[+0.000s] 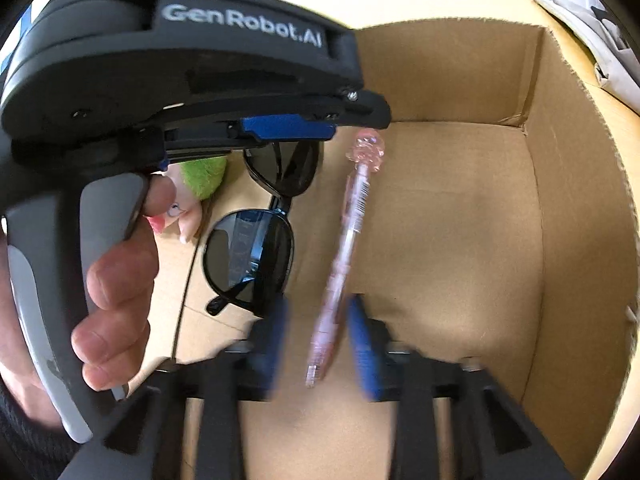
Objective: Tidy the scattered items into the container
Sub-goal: 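Lower the pink pen into the box and open both grippers, then move both tools toward the white phone case on the table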
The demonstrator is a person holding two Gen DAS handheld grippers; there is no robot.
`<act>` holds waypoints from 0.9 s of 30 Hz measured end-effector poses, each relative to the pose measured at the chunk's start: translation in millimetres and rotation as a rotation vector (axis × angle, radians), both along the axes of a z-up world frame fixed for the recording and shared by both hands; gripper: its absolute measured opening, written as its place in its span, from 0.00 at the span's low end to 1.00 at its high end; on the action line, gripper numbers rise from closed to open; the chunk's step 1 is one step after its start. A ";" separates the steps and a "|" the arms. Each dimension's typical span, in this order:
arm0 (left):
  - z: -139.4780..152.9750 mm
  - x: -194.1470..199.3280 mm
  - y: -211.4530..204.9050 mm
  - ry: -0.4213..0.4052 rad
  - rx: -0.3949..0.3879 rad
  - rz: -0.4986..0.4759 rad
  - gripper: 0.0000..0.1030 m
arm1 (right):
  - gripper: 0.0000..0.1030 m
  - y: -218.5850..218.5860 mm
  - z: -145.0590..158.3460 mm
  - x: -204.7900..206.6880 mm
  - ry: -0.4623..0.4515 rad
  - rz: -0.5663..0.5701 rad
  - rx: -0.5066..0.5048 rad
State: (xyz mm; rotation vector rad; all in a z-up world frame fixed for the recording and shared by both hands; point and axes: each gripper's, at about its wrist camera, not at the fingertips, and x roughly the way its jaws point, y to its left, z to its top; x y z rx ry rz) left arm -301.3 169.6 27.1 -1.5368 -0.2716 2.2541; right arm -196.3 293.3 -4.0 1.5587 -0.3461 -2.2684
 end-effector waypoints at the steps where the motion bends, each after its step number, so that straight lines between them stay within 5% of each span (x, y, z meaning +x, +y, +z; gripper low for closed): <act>1: 5.8 2.6 0.4 0.016 -0.002 -0.003 0.43 | 0.55 1.5 3.3 2.4 0.008 -0.007 -0.002; 8: 76.2 49.1 -24.3 0.204 -0.006 0.028 0.44 | 0.89 9.7 43.6 50.1 0.144 -0.043 0.067; 10: 96.6 80.6 -38.9 0.269 -0.019 0.043 0.50 | 0.96 7.9 56.7 71.7 0.187 -0.068 0.075; 11: 104.9 98.6 -45.5 0.310 -0.039 0.050 0.61 | 0.99 5.7 63.1 84.5 0.214 -0.077 0.087; 12: 112.5 119.6 -53.1 0.355 -0.062 0.060 0.73 | 1.00 4.5 69.0 98.0 0.245 -0.081 0.114; 14: 121.8 166.3 -69.8 0.431 -0.102 0.090 0.80 | 1.00 -31.7 71.1 118.8 0.301 -0.093 0.179; 22: 100.7 310.5 -112.8 0.512 -0.253 0.196 0.80 | 1.00 -74.9 90.8 202.9 0.451 -0.175 0.238; 27: 92.2 368.7 -136.2 0.497 -0.183 0.277 0.80 | 1.00 -89.8 100.2 246.3 0.503 -0.180 0.327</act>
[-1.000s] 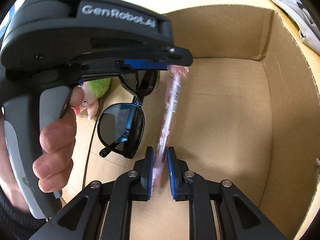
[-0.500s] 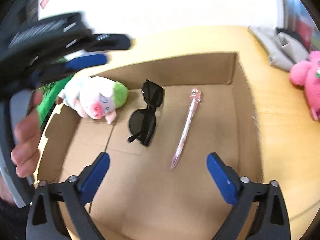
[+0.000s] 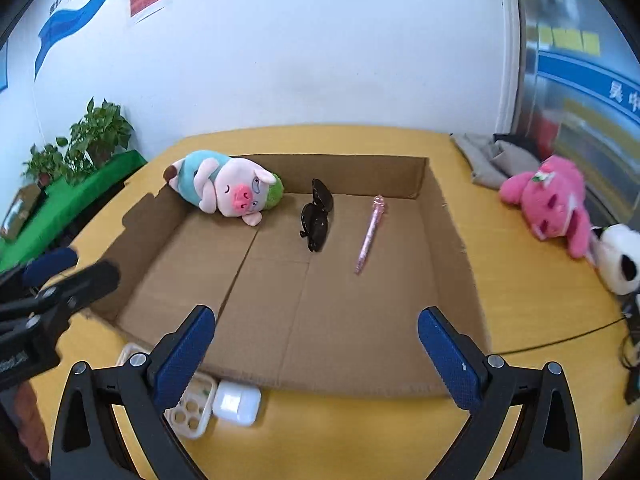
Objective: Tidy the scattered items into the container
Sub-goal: 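Move both tools toward the white phone case on the table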
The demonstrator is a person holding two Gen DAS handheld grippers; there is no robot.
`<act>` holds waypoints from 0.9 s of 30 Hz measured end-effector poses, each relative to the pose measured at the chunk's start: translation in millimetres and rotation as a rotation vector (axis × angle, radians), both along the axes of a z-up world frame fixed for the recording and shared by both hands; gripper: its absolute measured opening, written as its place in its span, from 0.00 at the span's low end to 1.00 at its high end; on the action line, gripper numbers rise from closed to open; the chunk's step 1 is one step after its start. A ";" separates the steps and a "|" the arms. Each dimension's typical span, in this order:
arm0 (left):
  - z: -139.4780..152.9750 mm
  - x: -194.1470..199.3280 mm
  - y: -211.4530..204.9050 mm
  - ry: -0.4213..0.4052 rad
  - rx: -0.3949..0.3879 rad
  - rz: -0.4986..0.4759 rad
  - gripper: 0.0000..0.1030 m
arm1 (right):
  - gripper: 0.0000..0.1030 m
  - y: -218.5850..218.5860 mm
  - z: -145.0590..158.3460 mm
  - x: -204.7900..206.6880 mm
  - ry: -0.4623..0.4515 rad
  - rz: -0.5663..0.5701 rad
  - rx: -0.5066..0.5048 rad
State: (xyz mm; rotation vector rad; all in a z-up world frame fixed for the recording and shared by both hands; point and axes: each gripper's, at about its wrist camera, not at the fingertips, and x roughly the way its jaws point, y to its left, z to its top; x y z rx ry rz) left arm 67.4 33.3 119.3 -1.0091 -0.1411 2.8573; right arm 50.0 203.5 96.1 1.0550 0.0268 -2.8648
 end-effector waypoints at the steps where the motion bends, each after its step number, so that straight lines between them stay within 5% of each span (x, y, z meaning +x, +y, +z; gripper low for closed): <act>1: -0.3 9.3 -2.0 0.006 -0.004 0.009 0.80 | 1.00 -2.0 2.0 6.7 0.003 0.002 0.013; 9: 9.1 48.2 -6.8 0.053 -0.018 0.002 0.80 | 1.00 -10.3 8.0 36.9 0.019 -0.018 0.029; 27: 1.8 56.0 -7.3 0.016 -0.028 0.014 0.80 | 1.00 -15.5 4.6 51.8 0.026 -0.005 0.033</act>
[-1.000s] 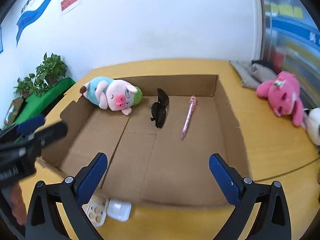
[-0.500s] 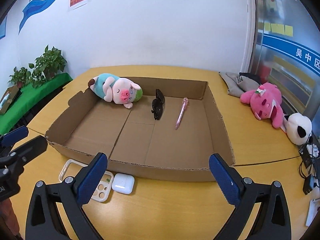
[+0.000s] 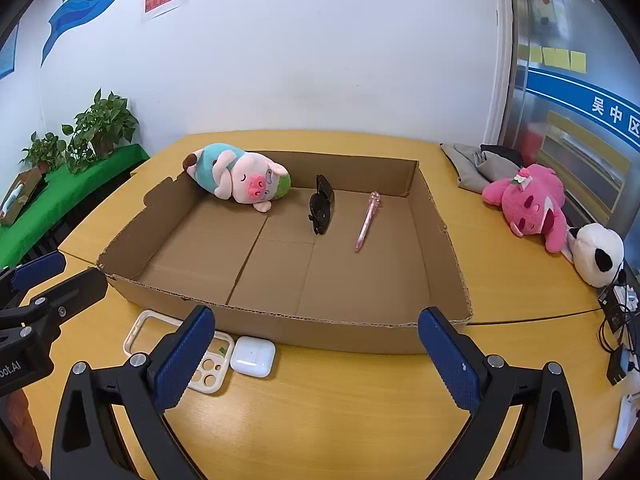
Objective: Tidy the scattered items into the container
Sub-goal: 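Move both tools toward the white phone case on the table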
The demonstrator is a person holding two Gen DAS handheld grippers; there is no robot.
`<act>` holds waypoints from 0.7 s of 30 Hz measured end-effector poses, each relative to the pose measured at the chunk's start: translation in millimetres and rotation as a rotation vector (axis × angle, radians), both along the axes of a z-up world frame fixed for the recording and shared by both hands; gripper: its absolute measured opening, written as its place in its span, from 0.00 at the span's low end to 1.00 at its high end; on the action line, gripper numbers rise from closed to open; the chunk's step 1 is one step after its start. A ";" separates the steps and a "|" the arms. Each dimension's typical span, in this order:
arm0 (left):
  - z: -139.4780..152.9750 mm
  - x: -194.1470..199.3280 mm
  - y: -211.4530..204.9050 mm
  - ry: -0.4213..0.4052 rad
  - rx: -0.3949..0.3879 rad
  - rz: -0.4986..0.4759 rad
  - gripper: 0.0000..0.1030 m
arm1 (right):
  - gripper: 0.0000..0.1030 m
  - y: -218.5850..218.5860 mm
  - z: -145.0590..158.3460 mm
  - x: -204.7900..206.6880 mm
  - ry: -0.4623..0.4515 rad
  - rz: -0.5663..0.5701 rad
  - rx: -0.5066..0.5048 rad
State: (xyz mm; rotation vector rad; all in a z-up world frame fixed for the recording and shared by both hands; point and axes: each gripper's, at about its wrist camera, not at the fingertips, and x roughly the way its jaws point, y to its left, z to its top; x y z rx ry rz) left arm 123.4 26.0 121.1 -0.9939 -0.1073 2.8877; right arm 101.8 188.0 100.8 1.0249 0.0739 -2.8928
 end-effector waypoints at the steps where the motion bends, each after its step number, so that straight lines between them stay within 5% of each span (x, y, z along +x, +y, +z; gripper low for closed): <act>1: 0.0 -0.8 0.6 0.000 -0.004 0.000 0.80 | 1.00 0.8 -1.2 -0.4 -0.002 -0.001 -0.002; 21: -18.1 -11.2 -5.9 -0.048 0.002 -0.018 0.80 | 1.00 9.4 -23.4 -3.0 -0.067 0.043 -0.046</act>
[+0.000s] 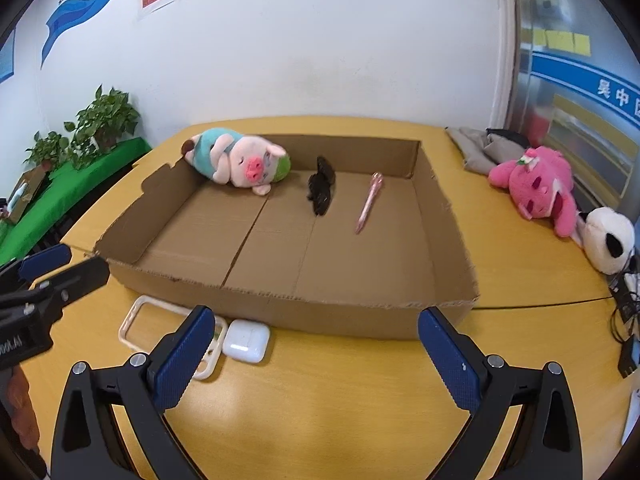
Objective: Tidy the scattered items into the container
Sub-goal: 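Move both tools toward the white phone case on the table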
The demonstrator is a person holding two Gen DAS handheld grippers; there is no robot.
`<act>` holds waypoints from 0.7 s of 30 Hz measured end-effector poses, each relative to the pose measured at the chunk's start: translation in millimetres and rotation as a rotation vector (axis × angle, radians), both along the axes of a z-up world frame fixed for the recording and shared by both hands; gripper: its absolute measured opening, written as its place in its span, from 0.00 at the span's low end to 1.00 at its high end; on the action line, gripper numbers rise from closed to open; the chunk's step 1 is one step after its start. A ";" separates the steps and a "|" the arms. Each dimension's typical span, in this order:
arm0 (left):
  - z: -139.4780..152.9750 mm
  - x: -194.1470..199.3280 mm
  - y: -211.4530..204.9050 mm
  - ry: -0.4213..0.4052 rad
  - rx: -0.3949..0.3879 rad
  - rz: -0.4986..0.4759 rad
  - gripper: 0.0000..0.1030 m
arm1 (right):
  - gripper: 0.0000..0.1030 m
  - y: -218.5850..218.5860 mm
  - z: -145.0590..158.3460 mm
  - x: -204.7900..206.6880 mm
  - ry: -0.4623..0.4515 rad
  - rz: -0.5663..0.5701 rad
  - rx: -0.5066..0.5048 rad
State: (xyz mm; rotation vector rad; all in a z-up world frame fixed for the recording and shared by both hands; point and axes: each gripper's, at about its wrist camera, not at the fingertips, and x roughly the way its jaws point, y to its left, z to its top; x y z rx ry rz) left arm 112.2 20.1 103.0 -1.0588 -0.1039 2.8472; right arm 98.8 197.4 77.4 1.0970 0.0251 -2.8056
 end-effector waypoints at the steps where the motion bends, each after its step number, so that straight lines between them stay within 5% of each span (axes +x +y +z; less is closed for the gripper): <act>1: -3.6 0.2 -4.4 -0.009 -0.001 0.001 0.80 | 1.00 -1.6 -5.8 0.3 -0.018 0.012 -0.010; 14: -91.2 -23.8 -80.7 -0.209 -0.001 0.114 0.76 | 0.97 -54.1 -75.9 -12.5 -0.244 0.120 -0.138; 16: -101.9 -28.3 -82.9 -0.232 -0.031 0.130 0.70 | 0.97 -58.5 -80.7 -15.6 -0.257 0.110 -0.151; 20: -119.1 -35.2 -79.1 -0.291 -0.038 0.108 0.34 | 0.97 -64.8 -88.7 -18.9 -0.276 0.101 -0.147; 21: -120.7 -35.0 -77.1 -0.292 -0.036 0.101 0.32 | 0.97 -65.5 -90.7 -19.0 -0.279 0.099 -0.144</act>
